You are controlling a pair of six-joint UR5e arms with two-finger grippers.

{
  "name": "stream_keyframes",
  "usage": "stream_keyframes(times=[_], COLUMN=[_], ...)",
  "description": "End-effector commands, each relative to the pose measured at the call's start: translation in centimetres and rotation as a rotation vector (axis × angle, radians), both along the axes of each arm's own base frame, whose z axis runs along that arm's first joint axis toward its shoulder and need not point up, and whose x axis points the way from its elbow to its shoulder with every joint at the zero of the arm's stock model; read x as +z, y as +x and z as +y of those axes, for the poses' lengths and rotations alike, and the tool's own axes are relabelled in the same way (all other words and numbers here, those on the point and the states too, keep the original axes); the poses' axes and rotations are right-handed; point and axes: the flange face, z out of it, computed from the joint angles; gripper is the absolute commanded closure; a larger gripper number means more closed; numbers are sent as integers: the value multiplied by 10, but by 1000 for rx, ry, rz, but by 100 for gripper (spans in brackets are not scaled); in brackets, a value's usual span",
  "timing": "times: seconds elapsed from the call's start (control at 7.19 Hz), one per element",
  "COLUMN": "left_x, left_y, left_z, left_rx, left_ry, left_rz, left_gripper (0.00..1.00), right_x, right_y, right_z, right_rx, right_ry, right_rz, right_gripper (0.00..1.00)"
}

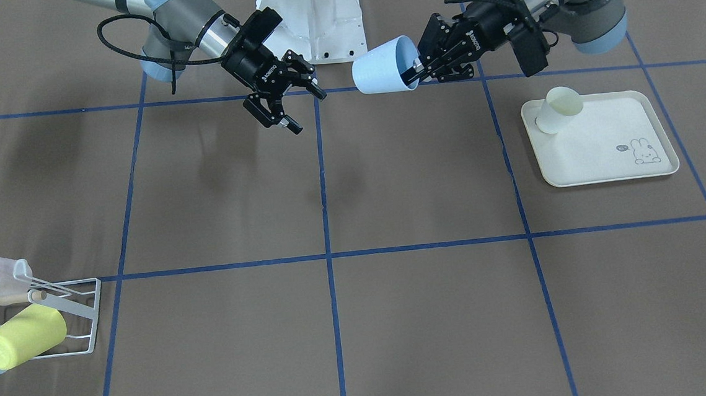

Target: Transfer IKEA cup to right arm and place on rack

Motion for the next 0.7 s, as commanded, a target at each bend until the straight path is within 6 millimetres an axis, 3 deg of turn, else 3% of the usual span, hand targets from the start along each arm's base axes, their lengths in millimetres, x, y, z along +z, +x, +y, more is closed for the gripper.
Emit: stream_keyframes(times=[0.0, 0.56], left_x=[4, -2], left_y=[37, 75], left_z=[17, 24], left_rx=[-2, -1], left_ry=[-20, -34], left_rz=[-2, 1], left_gripper=[100, 100], right_x=[-2, -7], right_y=[0, 0], right_z=[2, 4], right_rx=[-1, -4], right_ry=[17, 14], right_rz=[-25, -40], right_gripper=[1, 1])
